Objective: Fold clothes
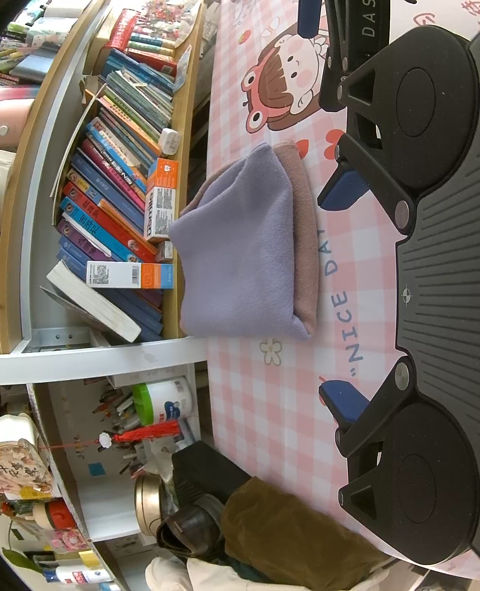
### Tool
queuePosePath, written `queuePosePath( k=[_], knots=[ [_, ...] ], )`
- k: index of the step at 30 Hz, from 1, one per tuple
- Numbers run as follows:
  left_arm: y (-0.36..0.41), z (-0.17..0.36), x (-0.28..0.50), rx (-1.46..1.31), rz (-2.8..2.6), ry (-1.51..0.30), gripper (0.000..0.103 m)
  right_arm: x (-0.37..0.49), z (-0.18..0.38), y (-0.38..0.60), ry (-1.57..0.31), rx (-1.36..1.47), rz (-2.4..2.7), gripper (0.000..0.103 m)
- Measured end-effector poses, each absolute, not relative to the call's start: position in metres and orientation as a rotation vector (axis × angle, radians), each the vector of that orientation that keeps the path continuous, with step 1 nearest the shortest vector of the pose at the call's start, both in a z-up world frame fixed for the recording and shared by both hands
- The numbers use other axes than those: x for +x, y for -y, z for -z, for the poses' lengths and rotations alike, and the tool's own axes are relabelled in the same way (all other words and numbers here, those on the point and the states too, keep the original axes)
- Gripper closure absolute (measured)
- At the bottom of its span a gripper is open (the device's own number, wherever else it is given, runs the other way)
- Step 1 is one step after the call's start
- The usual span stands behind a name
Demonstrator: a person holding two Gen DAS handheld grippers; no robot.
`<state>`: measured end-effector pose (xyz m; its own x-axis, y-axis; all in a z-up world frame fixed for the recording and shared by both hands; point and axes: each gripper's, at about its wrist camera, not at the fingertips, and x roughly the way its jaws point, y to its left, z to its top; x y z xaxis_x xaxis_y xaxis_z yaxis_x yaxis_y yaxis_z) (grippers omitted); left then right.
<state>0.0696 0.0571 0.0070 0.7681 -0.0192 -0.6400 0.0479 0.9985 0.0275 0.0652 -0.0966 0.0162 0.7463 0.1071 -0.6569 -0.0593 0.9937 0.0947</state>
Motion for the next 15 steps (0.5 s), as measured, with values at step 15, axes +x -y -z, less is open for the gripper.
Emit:
queuePosePath(
  k=[15],
  knots=[
    [-0.0576, -0.0050, 0.0725, 0.035, 0.042, -0.703, 0.003, 0.0659, -0.0159, 0.0947, -0.727, 0.065, -0.091, 0.000]
  ],
)
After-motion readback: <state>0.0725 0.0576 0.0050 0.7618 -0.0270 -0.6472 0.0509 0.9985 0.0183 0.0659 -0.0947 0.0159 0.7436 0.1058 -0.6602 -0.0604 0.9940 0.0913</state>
